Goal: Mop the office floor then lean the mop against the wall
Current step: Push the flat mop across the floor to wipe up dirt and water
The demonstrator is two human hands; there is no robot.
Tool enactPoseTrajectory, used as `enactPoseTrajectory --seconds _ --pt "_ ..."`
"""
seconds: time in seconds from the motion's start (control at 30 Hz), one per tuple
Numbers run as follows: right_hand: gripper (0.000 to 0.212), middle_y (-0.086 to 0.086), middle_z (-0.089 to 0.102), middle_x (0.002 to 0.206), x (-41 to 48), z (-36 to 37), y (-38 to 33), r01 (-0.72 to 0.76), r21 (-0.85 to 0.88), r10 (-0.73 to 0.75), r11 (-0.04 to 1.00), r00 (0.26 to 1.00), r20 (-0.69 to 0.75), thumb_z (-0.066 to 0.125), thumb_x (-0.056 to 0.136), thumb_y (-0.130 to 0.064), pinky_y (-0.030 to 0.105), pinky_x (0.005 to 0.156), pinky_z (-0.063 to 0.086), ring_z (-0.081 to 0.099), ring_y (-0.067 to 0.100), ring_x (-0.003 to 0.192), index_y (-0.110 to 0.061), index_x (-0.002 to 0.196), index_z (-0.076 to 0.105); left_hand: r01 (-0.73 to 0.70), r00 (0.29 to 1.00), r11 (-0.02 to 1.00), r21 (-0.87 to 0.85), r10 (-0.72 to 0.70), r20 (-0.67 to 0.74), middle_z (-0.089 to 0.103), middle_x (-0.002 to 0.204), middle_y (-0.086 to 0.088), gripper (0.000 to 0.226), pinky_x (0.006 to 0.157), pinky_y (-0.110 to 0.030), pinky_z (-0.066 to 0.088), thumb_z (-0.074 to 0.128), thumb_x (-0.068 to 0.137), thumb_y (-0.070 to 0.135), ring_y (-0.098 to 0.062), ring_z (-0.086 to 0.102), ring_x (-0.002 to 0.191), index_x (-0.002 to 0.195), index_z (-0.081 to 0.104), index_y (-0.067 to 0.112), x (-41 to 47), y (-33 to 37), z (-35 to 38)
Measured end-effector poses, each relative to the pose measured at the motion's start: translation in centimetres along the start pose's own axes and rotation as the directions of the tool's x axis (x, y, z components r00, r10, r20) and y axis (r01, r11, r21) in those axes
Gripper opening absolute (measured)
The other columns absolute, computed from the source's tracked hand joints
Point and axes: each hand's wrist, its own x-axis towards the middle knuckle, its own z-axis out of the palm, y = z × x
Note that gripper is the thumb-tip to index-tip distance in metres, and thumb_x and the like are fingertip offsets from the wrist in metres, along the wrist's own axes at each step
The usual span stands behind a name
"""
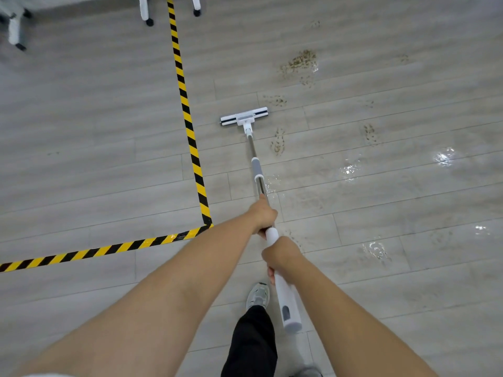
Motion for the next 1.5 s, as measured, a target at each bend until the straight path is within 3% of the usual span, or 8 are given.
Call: enactPoseTrajectory --seconds 0.2,0.37,0.6,0.73,0.93,1.2,1.3,1.5 --pt "0.025 0.011 0.060 0.055 -0.7 1.0 3.2 0.022 0.008 -0.022 1.000 1.000 -0.002 0.042 0.089 0.001 0.029 0.046 0.050 0.051 0.021 0.032 -0.003 0.112 0.052 0.022 1.000 1.000 0.004 -0.022 -0.004 0.055 0.121 -0.016 0.068 0.054 -0.043 0.060 0.044 0.097 0.013 -0.033 0.063 0.087 0.156 0.013 0.028 -1.9 -1.6 1.9" --pt "0.024 0.010 0.060 0.054 -2.3 1.2 9.0 0.039 -0.023 -0.040 0.999 0.999 -0.005 0.045 0.091 -0.002 0.033 0.055 0.053 0.053 0.022 0.037 -0.003 0.114 0.052 0.025 1.000 0.999 -0.029 -0.024 0.008 0.059 0.114 -0.017 0.056 0.066 -0.056 0.061 0.047 0.095 0.014 -0.036 0.068 0.088 0.146 0.027 0.024 -5.4 -3.7 6.4" --pt "0.015 0.013 0.060 0.060 -8.6 4.5 25.6 0.052 -0.030 -0.051 0.998 0.998 0.020 0.047 0.088 -0.001 0.040 0.065 0.058 0.056 0.025 0.046 -0.003 0.101 0.054 -0.002 1.000 0.998 -0.069 0.003 0.007 0.058 0.112 -0.016 0.052 0.053 -0.038 0.058 0.048 0.097 0.011 -0.027 0.064 0.080 0.145 0.031 0.018 -16.6 -12.5 18.4" --pt "0.011 0.018 0.061 0.083 -13.7 6.2 36.3 0.071 -0.038 -0.069 0.997 0.996 0.050 0.050 0.082 0.003 0.043 0.073 0.058 0.059 0.032 0.073 -0.002 0.092 0.053 -0.031 0.999 0.998 -0.056 0.032 0.010 0.057 0.109 -0.013 0.048 0.044 -0.030 0.050 0.045 0.097 0.010 -0.023 0.061 0.075 0.143 0.034 0.017 -24.6 -17.9 26.2" --pt "0.013 0.016 0.058 0.074 -19.0 6.9 45.3 0.050 -0.023 -0.048 0.998 0.994 0.094 0.047 0.085 0.006 0.040 0.065 0.055 0.057 0.029 0.064 -0.003 0.092 0.051 0.000 1.000 0.995 -0.095 0.000 -0.009 0.058 0.115 -0.016 0.041 0.060 -0.041 0.060 0.046 0.095 0.010 -0.029 0.065 0.086 0.134 0.038 0.016 -31.6 -22.0 33.0" --pt "0.019 0.012 0.055 0.058 -21.8 7.5 46.3 0.066 0.045 -0.069 0.997 0.995 0.077 0.042 0.089 0.003 0.027 0.046 0.049 0.051 0.020 0.037 -0.003 0.105 0.051 0.038 0.999 0.986 -0.160 -0.037 0.006 0.059 0.116 -0.016 0.034 0.065 -0.048 0.061 0.049 0.092 0.011 -0.033 0.067 0.094 0.124 0.042 0.019 -33.6 -23.1 33.2" --pt "0.018 0.014 0.054 0.067 -21.4 7.8 44.7 0.044 0.053 -0.048 0.998 0.997 0.061 0.039 0.090 0.005 0.023 0.039 0.046 0.048 0.018 0.035 -0.007 0.099 0.048 0.049 0.999 0.972 -0.231 -0.046 0.017 0.059 0.116 -0.012 0.041 0.054 -0.038 0.058 0.049 0.093 0.012 -0.029 0.063 0.086 0.131 0.040 0.026 -32.9 -23.0 32.0" --pt "0.022 0.013 0.056 0.064 -18.5 8.5 38.4 0.018 0.042 -0.021 0.999 0.997 0.069 0.041 0.096 0.001 0.020 0.035 0.043 0.049 0.018 0.034 -0.007 0.116 0.043 0.037 0.999 0.982 -0.183 -0.041 -0.019 0.057 0.117 -0.011 0.057 0.046 -0.032 0.051 0.051 0.094 0.015 -0.030 0.062 0.092 0.146 0.034 0.027 -28.4 -21.5 26.8"
